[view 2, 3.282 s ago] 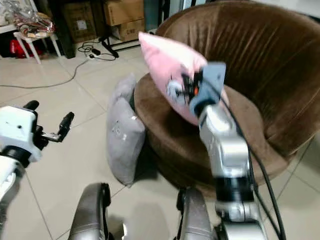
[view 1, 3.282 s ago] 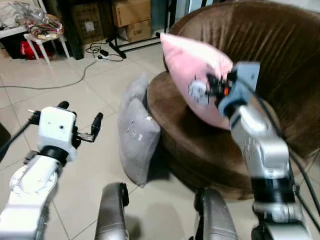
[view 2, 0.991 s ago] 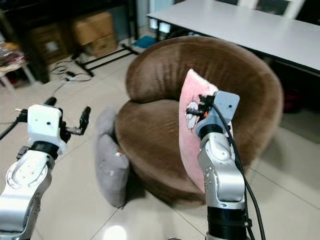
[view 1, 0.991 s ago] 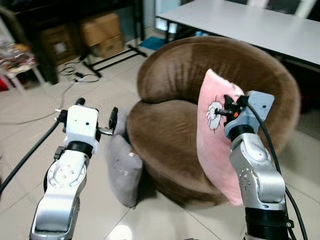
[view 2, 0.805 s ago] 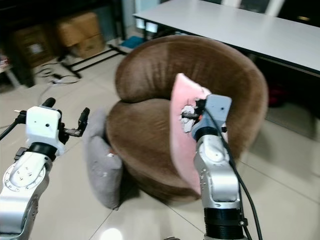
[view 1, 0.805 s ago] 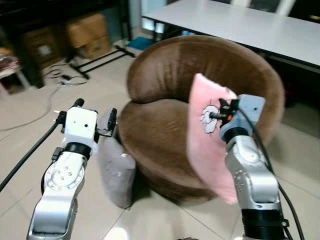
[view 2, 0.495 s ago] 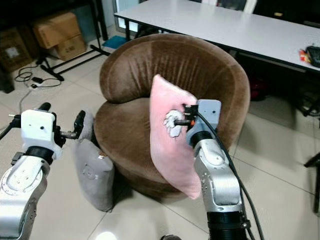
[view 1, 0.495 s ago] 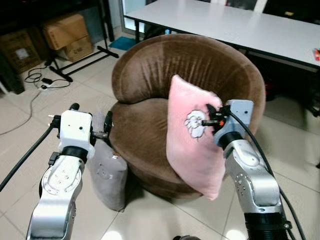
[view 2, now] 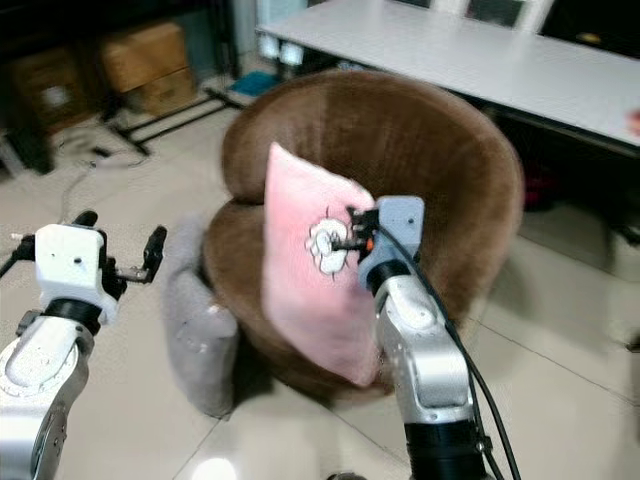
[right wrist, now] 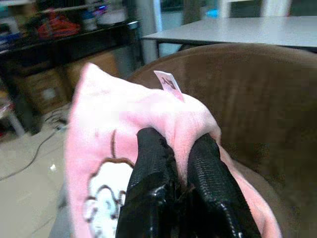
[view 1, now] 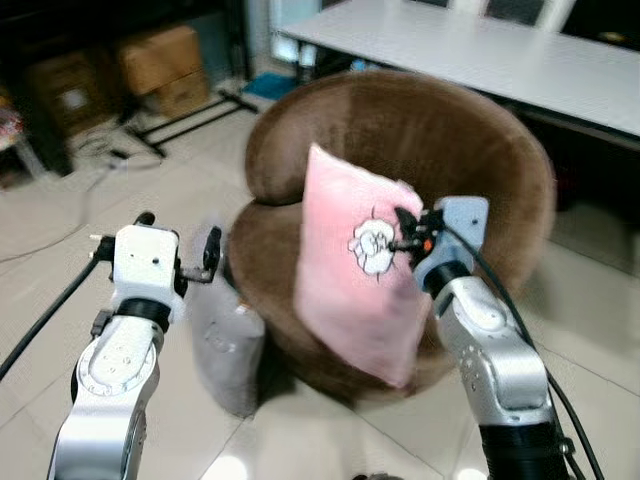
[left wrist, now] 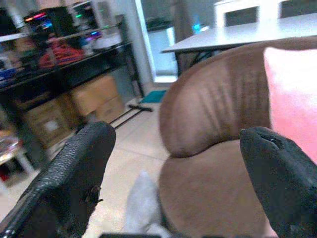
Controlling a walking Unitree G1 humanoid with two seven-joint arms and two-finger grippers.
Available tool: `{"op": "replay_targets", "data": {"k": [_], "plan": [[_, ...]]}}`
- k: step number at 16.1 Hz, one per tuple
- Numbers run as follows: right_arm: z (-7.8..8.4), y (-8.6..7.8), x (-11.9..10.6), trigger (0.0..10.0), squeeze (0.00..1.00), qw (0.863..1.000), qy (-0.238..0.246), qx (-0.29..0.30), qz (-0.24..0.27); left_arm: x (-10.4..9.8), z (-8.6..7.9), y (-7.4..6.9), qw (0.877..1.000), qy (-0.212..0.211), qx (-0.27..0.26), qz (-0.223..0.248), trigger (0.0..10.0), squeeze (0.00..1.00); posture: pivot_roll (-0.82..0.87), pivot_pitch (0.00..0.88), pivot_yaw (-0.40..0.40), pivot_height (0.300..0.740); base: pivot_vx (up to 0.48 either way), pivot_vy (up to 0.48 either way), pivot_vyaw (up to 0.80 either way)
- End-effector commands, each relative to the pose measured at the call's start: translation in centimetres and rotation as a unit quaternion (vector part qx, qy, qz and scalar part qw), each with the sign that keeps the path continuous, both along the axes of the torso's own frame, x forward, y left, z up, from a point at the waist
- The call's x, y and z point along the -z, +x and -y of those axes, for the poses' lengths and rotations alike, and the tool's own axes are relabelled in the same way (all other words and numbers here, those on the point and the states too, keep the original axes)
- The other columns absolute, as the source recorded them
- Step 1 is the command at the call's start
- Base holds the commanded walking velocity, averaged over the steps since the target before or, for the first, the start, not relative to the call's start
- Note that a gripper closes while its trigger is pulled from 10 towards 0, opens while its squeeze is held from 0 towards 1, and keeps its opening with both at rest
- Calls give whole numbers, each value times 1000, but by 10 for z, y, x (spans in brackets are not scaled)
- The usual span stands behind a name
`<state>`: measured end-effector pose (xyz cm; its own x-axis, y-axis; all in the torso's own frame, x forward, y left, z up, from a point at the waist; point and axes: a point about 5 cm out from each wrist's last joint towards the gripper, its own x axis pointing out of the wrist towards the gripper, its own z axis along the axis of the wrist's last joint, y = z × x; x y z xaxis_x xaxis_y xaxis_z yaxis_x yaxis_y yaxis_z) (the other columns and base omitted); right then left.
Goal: Move the pillow to the sofa from floor
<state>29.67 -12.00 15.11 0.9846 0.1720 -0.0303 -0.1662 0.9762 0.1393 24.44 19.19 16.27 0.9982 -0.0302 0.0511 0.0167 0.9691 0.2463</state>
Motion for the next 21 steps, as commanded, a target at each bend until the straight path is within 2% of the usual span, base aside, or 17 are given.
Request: {"op": "replay_targets", "data": {"k": [1, 2, 8, 21], "plan": [[3, 3, -13, 10000, 0, 999, 14, 12, 29, -5, 1, 0, 1000, -1, 5, 8, 10000, 0, 20, 0, -15, 740, 262, 0, -800], [3, 3, -14, 10000, 0, 999, 13, 13, 31, -5, 0, 1, 1000, -7, 1, 8, 10000, 0, 20, 0, -11, 740, 262, 0, -800], [1, -6, -11, 10000, 0, 999, 29, -18, 21, -4, 3, -2, 1000, -7, 9, 4, 10000, 0, 13, 0, -12, 740, 269, 0, 0], [-6, -3, -16, 10000, 0, 998, 31, -50, 35, -8, 1, 0, 1000, -1, 13, 9, 10000, 0, 24, 0, -9, 740, 276, 0, -62]]}}
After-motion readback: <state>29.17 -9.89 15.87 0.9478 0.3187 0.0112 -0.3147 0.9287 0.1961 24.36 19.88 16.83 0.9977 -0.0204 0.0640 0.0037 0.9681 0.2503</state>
